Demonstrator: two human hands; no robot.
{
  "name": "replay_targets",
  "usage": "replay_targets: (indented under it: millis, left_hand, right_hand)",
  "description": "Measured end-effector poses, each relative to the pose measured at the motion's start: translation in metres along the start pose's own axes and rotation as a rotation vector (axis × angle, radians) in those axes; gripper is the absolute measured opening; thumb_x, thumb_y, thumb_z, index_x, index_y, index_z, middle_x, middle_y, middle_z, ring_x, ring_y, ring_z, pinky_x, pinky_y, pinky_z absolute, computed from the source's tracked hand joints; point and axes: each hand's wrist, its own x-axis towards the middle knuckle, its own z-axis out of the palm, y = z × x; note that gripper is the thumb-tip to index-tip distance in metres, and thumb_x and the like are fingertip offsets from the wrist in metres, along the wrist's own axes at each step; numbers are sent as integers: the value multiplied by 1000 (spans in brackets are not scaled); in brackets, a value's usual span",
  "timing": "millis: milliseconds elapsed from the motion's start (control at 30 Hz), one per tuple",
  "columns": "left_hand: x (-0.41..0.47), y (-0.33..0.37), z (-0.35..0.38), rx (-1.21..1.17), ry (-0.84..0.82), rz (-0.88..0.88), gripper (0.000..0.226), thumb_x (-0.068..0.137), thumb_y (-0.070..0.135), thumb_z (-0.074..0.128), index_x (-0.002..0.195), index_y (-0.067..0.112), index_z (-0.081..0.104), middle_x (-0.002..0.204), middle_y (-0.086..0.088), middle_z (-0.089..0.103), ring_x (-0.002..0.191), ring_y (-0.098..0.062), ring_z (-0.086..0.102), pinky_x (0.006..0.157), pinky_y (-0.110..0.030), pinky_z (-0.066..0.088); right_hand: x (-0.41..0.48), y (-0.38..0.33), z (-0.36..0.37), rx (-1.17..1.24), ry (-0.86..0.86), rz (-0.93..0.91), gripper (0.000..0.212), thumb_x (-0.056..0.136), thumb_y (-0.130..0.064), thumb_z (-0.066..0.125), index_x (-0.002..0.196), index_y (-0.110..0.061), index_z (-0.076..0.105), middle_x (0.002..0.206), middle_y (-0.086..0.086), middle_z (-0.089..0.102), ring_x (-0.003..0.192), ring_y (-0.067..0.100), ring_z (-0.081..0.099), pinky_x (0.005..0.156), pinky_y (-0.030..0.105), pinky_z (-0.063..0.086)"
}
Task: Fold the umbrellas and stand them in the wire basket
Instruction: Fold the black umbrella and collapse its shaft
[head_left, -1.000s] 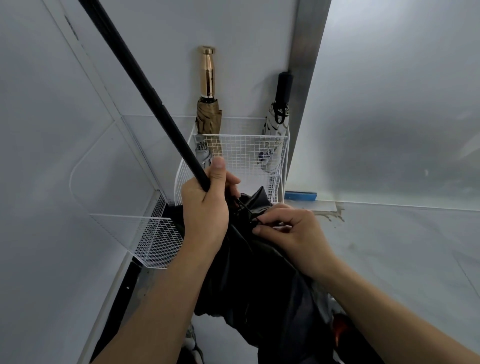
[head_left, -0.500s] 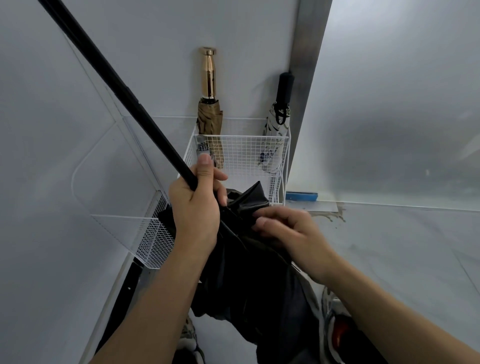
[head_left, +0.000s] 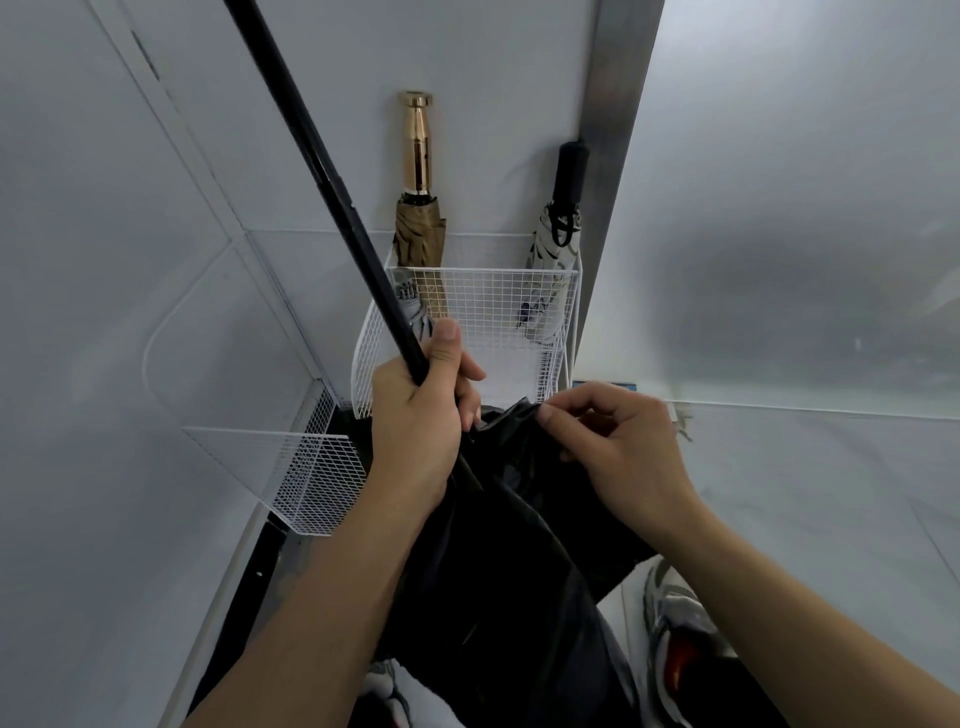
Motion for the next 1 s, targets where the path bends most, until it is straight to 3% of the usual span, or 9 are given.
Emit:
replay_targets:
  millis: [167,233,333,467,633,733,800,900,1000]
  left_hand:
    - [5,-3,-3,50,130,21,50,97,44,47,62,9,53,39,4,41,37,-11,41,49,-31,42]
    - [7,-4,-5,77,178,46,51,100,43,46,64,8,53,39,5,43,38,-9,42,49,-28,42]
    - [7,-6,-4,118,219,84,52,99,45,45,66,6,54,40,5,45,39,-9,44,47,-21,41]
    - [8,-6,-5,143,219,105,51,100,44,45,65,7,54,41,3,46,39,-7,45,46,-17,40]
    - [11,-8,-5,148,222,89,51,100,44,44,65,9,53,40,4,46,39,-7,45,47,-22,42]
    - [12,-9,-6,139,281,82,51,102,42,43,64,8,53,42,5,46,38,-6,44,45,-18,41]
    - [15,-9,-10,139,342,88,51,102,40,44,62,11,53,45,1,46,39,-6,44,44,-19,40]
    - [24,-12,-19,166,412,96,50,102,42,45,60,16,52,48,1,48,42,-11,47,49,-26,40]
    - [29,-13,-26,185,441,110,49,102,43,45,60,18,52,48,3,49,43,-12,49,51,-28,40]
  right_hand:
    - [-4,-10,-4,55,11,-5,26,79,-44,76,68,-22,66,59,-7,62,56,12,59,54,20,45]
    - [-8,-14,-10,8,-217,57,42,75,-58,75,63,-18,66,54,-7,57,51,6,53,51,22,40]
    - [-14,-11,-6,-222,-547,141,20,77,-36,79,65,-24,69,56,-12,59,53,1,56,53,21,42]
    - [-12,-14,-8,21,-430,119,15,87,-8,70,76,-17,73,64,-11,64,61,2,61,60,16,44]
    - [-11,-13,-7,171,-435,173,19,91,-10,66,76,-19,73,70,-4,67,67,6,63,62,16,47]
    - [-3,-13,-9,304,-141,193,7,88,-14,68,86,-16,75,81,8,73,72,8,67,62,16,50]
    - [-1,-16,-17,288,3,54,13,82,-29,74,82,-16,74,81,11,71,71,13,65,61,18,48]
    - [-13,-21,-27,220,-61,-231,28,78,-41,72,69,-16,68,66,9,60,60,20,52,55,29,40]
    - [-29,-23,-27,-41,-292,-361,22,72,-36,79,90,-25,72,90,-6,66,72,14,58,61,18,42]
